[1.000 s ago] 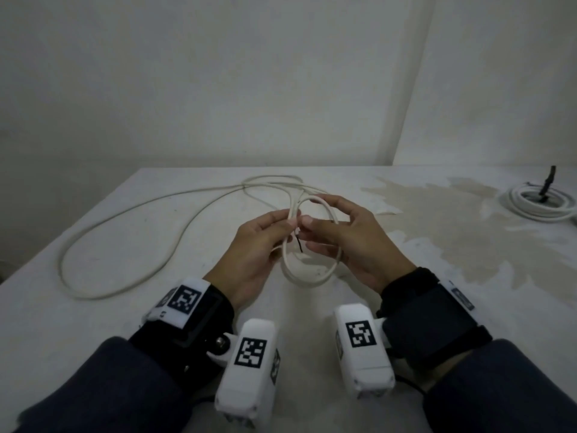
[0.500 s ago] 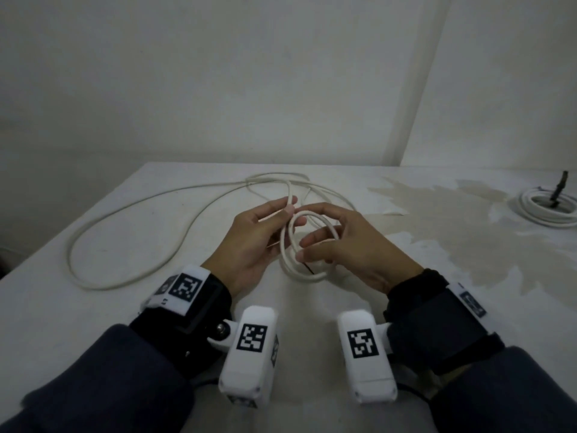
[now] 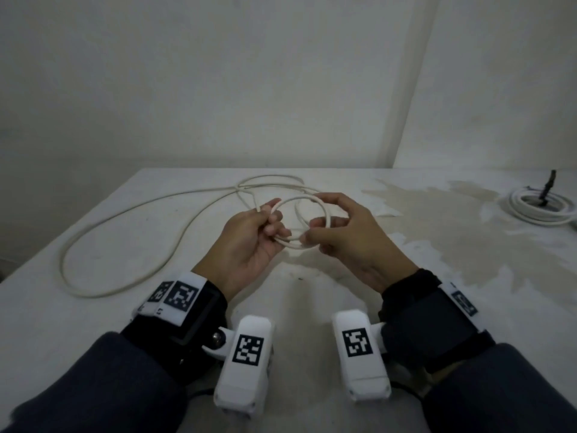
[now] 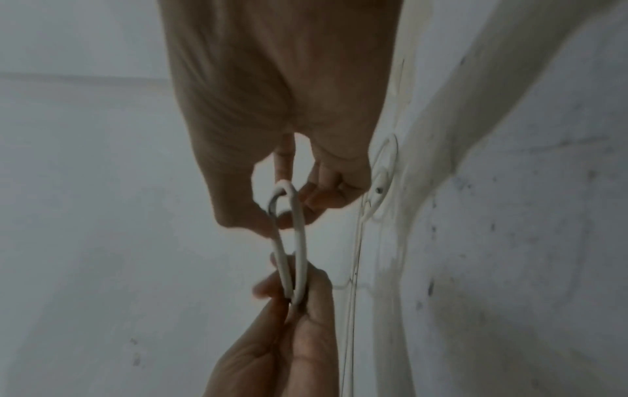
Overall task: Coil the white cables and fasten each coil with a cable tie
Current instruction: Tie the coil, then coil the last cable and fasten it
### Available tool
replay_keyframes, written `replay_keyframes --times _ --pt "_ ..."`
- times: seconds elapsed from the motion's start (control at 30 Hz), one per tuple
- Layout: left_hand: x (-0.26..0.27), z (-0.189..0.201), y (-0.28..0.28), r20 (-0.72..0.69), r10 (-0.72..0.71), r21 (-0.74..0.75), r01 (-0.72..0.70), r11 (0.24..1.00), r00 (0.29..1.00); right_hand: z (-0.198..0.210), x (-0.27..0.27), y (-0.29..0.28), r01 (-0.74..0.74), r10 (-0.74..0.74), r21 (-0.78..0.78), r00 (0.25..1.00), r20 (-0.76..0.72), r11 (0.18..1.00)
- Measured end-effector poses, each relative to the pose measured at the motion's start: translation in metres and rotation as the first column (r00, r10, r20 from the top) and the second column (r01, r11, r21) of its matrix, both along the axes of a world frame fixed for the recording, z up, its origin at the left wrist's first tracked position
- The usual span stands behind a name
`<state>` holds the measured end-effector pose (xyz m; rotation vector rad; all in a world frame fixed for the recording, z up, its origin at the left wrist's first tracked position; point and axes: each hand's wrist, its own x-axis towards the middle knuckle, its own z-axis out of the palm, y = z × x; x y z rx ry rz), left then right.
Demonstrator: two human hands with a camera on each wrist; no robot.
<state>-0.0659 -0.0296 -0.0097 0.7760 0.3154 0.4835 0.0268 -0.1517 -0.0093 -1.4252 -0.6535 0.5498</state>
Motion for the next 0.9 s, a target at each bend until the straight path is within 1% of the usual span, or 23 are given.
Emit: replay_keyframes --times 0.03,0.1,0.17,0.27,0.33,0.47,0.63,0.7,0.77,0.83,0.9 --pt "0.0 -0.001 0.0 0.011 -0.008 -0.008 0.008 1.0 1.0 0.0 0.001 0.0 0.025 -0.018 0.086 0.996 -0.082 0.996" --pt "-0.002 -0.004 -0.003 -0.004 -0.065 0.031 0.066 0.997 0.998 0.0 0.004 0.001 0.09 -0.03 0.237 0.969 -0.245 0.967" --pt "-0.004 -0.005 -0.006 -0.021 -0.134 0.069 0.135 0.988 0.991 0.0 0.008 0.0 0.144 -0.018 0.327 0.933 -0.361 0.934" --pt "-0.004 -0.006 -0.011 0.041 -0.174 0.018 0.174 0.985 0.984 0.001 0.005 0.0 0.134 0.067 0.411 0.896 -0.439 0.902" --pt "-0.005 -0.006 -0.014 0.076 -0.178 0.003 0.179 0.984 0.981 0.0 0.003 0.003 0.14 0.092 0.435 0.878 -0.47 0.889" --pt "-0.003 -0.006 -0.018 0.086 -0.179 0.058 0.175 0.983 0.98 -0.005 0.004 0.007 0.107 0.094 0.378 0.874 -0.476 0.92" --pt "-0.003 -0.012 -0.015 -0.066 -0.179 0.116 0.186 0.976 0.982 -0.007 0.004 0.012 0.17 0.067 0.383 0.843 -0.534 0.908" --pt "-0.003 -0.011 -0.013 -0.098 -0.115 0.125 0.127 0.984 0.989 -0.006 0.003 0.012 0.174 0.04 0.358 0.854 -0.518 0.917" --pt "-0.003 -0.01 -0.012 -0.09 0.0 0.13 0.012 0.991 0.996 -0.007 0.002 0.011 0.147 0.015 0.308 0.885 -0.466 0.94" --pt "-0.003 -0.009 -0.013 -0.063 0.089 0.127 -0.081 0.989 0.994 -0.006 0.0 0.01 0.085 0.018 0.253 0.925 -0.38 0.964" --pt "-0.003 -0.007 -0.014 -0.029 0.133 0.118 -0.129 0.985 0.991 -0.005 -0.002 0.01 0.028 0.031 0.203 0.959 -0.282 0.979"
